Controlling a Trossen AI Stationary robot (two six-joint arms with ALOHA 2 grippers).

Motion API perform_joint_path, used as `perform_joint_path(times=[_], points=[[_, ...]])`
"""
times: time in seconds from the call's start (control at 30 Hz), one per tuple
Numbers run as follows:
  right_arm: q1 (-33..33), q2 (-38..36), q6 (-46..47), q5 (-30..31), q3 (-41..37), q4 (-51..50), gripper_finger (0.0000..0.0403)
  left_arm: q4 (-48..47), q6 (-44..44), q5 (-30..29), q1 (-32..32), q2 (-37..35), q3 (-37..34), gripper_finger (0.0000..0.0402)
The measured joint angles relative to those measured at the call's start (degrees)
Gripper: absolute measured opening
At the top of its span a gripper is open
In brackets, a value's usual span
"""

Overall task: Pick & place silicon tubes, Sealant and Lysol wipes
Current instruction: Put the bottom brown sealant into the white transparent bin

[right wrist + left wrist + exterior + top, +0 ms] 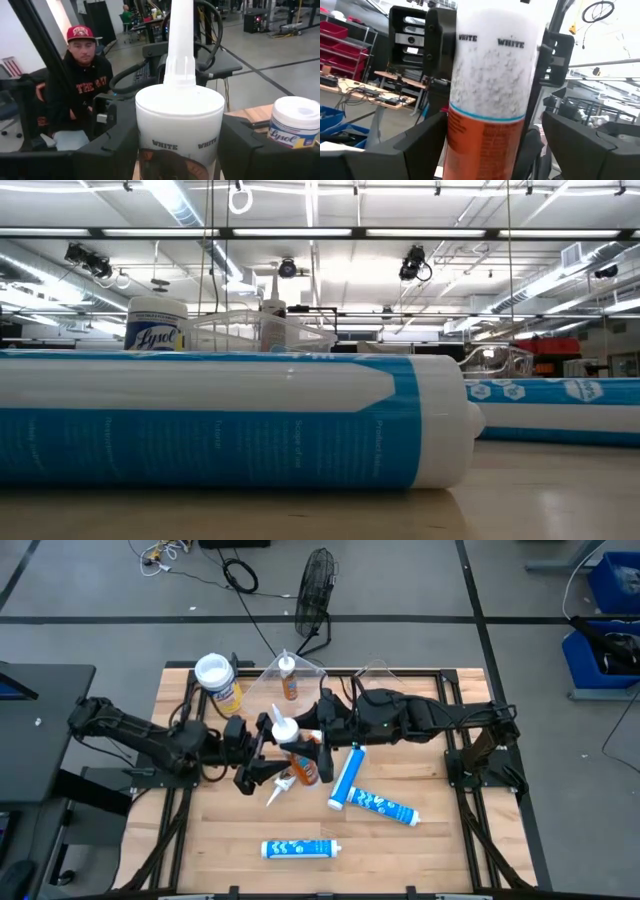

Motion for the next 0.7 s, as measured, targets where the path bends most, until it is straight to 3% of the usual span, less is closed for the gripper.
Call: perform_joint_path(times=[0.5, 0.7], points=[[-1.6, 0.0, 0.3, -0.8, 0.0, -0.3, 0.0210, 1.7, -4.3, 7.4, 4.8, 1.7, 0.0, 0.0330], [-2.0, 1.2, 1.5, -1.0, 0.1, -0.1, 0.0210, 3.1, -6.3, 7.7, 5.9, 3.0, 0.0, 0.0330]])
